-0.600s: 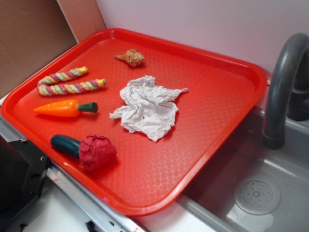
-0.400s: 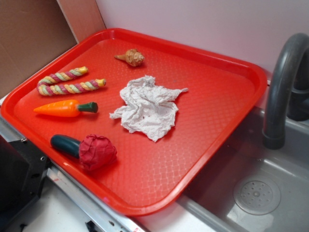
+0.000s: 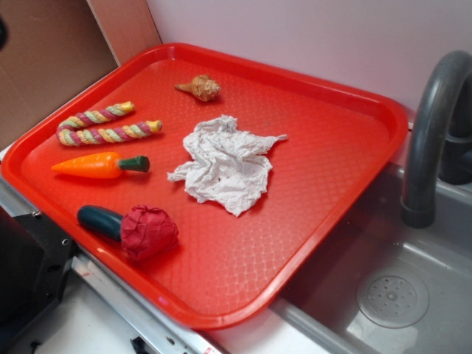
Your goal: Grab the multicolored rope.
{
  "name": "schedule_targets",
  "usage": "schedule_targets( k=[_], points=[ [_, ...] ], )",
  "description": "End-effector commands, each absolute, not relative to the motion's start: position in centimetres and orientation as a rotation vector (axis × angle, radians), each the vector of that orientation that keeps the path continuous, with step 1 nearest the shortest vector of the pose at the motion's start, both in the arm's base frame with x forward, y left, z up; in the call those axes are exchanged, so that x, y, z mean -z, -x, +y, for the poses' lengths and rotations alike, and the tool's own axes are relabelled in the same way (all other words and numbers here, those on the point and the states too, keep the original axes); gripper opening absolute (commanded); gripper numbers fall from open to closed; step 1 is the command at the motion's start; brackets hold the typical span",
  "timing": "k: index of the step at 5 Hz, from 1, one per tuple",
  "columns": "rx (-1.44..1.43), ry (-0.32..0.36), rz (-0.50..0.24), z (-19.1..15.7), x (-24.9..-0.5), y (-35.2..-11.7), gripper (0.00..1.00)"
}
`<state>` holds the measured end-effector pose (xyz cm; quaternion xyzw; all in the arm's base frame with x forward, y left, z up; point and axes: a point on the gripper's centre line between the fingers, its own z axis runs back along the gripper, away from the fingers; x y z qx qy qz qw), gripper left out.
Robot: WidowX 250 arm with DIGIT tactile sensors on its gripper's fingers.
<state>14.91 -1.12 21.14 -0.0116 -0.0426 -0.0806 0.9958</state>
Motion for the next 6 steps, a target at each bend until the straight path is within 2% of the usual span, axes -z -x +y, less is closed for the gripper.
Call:
schedule_targets(
  k=[1,2,3,4,6],
  points=[
    [0.451,-0.191,-0.151,1.0,-18.6,-21.0,1.00],
    [0.606,-0.305,-0.089,3.1,-17.2,-21.8,1.00],
    [0.680,-0.358,0.024,5.0,-15.4,-21.6,1.00],
    [0.752,-0.327,0.129,5.9,-13.5,-21.6,1.00],
    [0.863,-0.355,0.304,6.1,-9.1,-21.8,1.00]
  ],
)
